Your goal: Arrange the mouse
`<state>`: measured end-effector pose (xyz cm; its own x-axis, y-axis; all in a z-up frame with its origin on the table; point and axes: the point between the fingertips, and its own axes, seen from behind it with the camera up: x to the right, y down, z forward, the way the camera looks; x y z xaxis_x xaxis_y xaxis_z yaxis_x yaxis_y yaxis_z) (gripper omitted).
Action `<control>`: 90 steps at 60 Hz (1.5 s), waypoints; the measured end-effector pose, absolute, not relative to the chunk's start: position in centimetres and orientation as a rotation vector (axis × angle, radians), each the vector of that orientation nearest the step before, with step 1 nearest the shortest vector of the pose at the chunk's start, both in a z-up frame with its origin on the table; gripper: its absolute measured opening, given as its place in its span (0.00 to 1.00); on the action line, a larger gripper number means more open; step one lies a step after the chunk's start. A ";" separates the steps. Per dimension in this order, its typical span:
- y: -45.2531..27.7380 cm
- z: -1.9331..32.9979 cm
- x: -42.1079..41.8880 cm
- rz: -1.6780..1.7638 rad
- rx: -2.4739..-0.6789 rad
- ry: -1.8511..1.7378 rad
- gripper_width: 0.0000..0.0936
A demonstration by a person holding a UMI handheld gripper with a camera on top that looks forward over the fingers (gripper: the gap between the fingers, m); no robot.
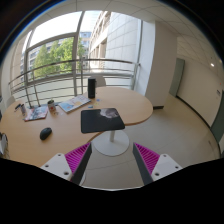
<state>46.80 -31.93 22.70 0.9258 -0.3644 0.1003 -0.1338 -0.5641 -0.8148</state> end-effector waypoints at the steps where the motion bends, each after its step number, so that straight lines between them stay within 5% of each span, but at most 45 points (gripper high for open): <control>1: -31.9 22.6 46.7 -0.319 -2.170 0.352 0.90; 13: -32.2 20.5 46.4 -0.287 -2.198 0.350 0.91; 29: -30.8 11.9 38.8 -0.203 -2.310 0.228 0.90; 52: -15.0 2.8 16.8 0.031 -2.262 -0.023 0.90; 73: -1.2 -1.4 12.4 -0.001 -2.265 0.057 0.90; 78: 0.6 -1.4 12.5 -0.025 -2.258 0.066 0.84; 84: 1.9 -1.4 12.4 -0.047 -2.251 0.063 0.58; 90: 2.5 -1.5 12.0 -0.032 -2.246 0.016 0.53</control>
